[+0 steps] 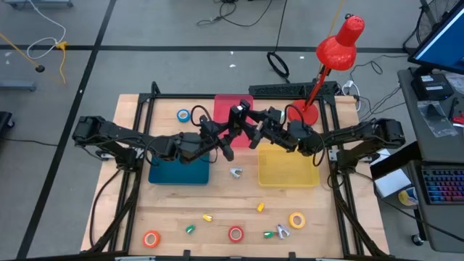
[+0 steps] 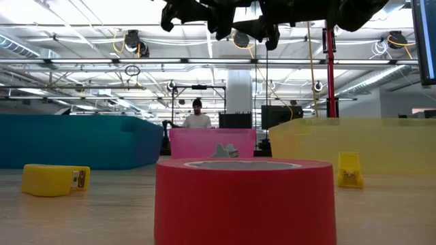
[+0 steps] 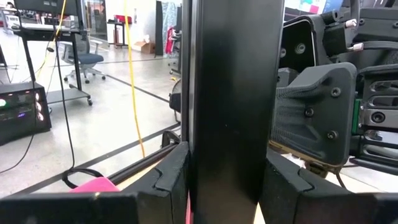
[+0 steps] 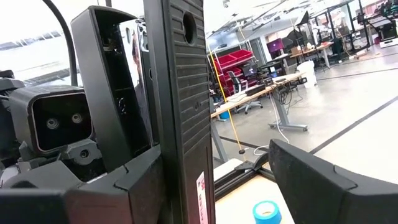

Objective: Pick and place Stapler, Stapler remover, tape
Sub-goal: Put the black stapler into the blue bin

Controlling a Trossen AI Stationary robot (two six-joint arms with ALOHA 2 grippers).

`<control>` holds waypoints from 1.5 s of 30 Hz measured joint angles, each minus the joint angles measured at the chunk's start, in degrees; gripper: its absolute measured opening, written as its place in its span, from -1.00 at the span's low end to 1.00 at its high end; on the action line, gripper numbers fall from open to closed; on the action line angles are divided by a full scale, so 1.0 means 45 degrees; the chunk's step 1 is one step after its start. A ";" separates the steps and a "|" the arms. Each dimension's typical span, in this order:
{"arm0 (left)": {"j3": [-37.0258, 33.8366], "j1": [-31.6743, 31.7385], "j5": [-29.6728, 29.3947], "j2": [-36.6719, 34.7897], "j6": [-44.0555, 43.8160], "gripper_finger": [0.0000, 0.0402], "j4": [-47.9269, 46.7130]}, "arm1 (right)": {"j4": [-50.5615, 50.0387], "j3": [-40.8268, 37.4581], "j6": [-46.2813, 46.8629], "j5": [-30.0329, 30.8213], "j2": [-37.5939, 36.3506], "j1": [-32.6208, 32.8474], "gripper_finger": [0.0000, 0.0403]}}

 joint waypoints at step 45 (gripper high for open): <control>-0.0063 0.0137 -0.0501 0.0042 -0.1618 -0.31 -0.1914 | 0.1066 0.0087 -0.4094 0.1004 -0.2040 0.0293 0.56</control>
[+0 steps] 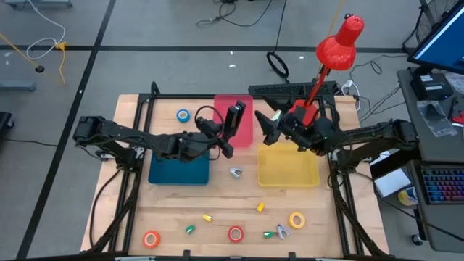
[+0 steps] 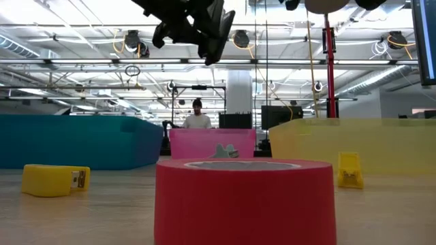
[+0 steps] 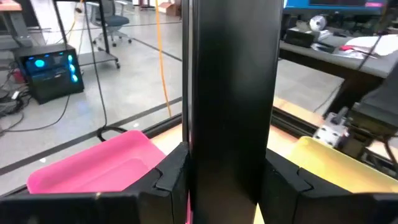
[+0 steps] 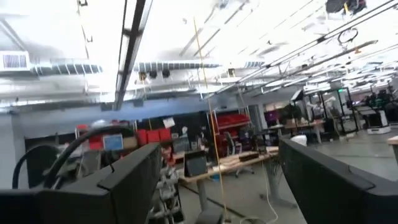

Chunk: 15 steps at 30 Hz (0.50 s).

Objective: Pick and place Stapler, Stapler remover, tape
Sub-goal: Put the black stapler into the blue bin

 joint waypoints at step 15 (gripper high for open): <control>0.0078 -0.1067 0.1574 -0.2334 -0.2536 -0.31 -0.6965 | -0.4483 -0.0049 -0.0718 0.0105 -0.2179 0.0068 0.56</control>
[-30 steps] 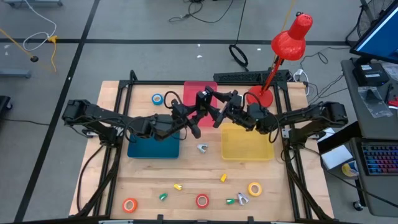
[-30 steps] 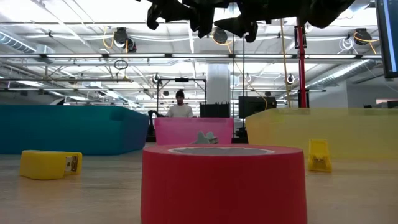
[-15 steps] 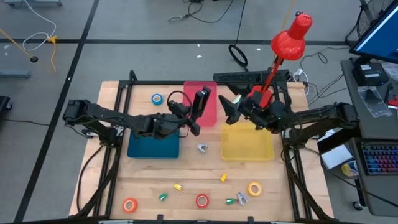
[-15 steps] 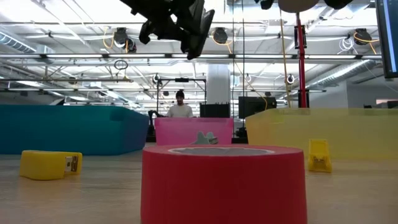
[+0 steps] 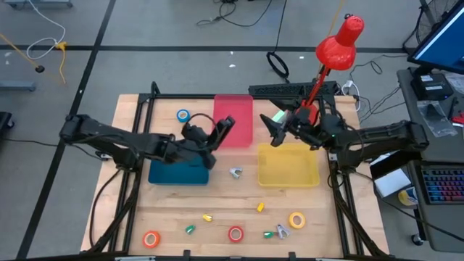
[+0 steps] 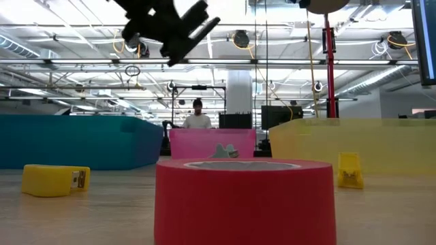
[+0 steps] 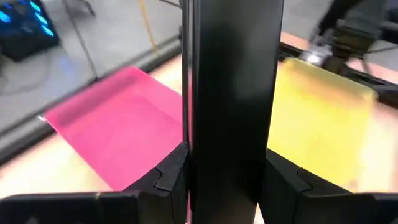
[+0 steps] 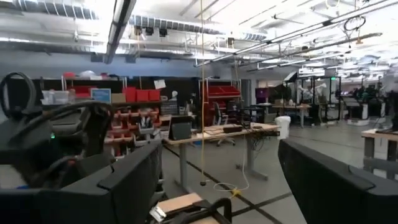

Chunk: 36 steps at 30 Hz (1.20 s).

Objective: Pick and place Stapler, Stapler remover, tape
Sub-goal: Put the black stapler into the blue bin

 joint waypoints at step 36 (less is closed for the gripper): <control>-0.0691 -0.0299 0.7057 -0.0588 0.2230 -0.31 -1.0946 | -0.3783 -0.0024 0.2622 -0.1826 -0.0765 0.0017 -1.00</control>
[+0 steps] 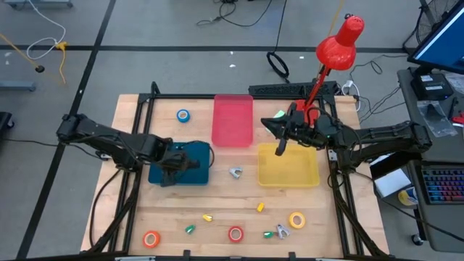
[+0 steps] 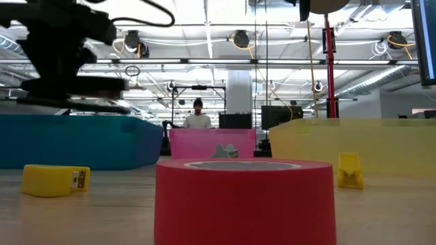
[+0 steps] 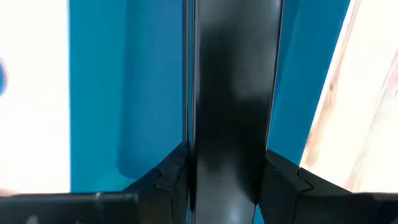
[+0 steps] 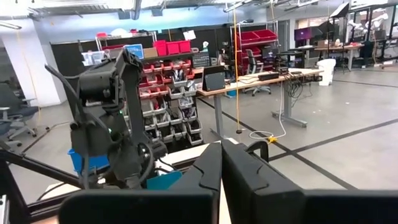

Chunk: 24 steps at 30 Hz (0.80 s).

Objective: Pick and place Stapler, Stapler remover, tape
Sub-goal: Put the black stapler into the blue bin

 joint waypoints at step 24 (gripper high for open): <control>-0.3675 0.0112 0.1474 -0.0010 0.0630 -0.31 0.3229 | -0.0159 -0.0003 -0.0039 0.0027 0.0005 0.0066 -1.00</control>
